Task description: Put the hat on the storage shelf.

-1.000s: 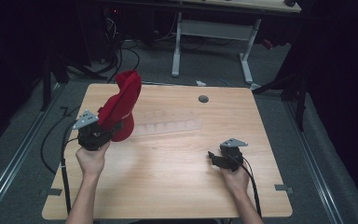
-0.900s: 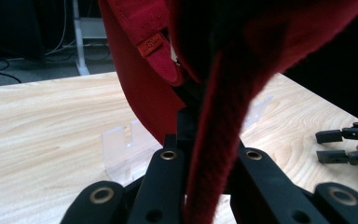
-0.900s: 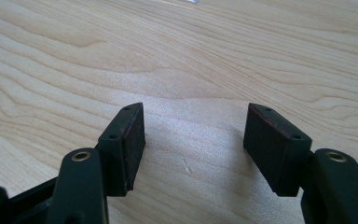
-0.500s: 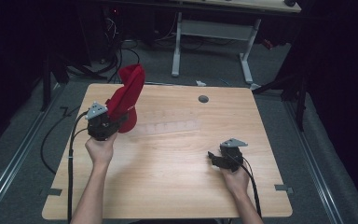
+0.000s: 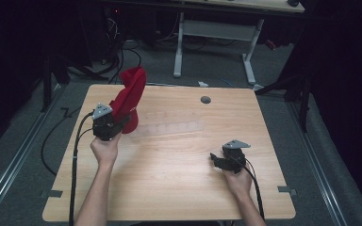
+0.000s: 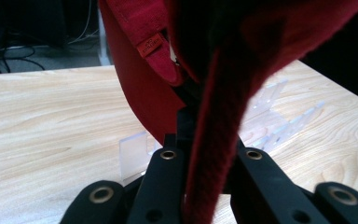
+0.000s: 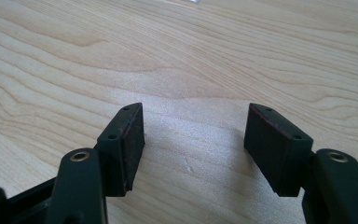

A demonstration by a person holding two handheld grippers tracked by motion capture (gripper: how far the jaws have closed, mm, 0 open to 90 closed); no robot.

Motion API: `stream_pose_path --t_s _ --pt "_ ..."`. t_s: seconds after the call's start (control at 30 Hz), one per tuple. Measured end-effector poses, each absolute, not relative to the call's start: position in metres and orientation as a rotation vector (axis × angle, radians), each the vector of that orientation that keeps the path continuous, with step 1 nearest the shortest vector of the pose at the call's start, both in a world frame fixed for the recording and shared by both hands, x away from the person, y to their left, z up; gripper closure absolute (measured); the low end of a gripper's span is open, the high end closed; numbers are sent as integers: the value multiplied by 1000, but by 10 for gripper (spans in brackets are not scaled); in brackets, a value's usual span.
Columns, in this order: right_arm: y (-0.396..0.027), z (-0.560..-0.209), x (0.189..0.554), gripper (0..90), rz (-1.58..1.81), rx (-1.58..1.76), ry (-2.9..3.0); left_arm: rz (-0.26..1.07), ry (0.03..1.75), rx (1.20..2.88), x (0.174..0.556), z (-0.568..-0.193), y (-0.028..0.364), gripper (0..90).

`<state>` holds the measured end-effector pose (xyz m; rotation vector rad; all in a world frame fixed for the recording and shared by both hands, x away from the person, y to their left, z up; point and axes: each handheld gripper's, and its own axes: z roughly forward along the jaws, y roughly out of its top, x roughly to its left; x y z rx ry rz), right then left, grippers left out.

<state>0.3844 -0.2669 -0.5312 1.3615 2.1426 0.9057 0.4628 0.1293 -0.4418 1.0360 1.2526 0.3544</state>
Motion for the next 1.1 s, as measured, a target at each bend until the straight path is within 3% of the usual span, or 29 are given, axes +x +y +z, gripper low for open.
stream_pose_path --t_s 0.73,0.97,1.1 --pt "-267 -531 384 376 906 1358 2146 362 1294 1074 461 -467 119 833" --pt "-267 -531 384 372 908 1357 2147 340 1313 1088 455 -473 118 792" --pt "-267 -531 384 370 910 1357 2149 339 1321 1100 451 -472 119 720"
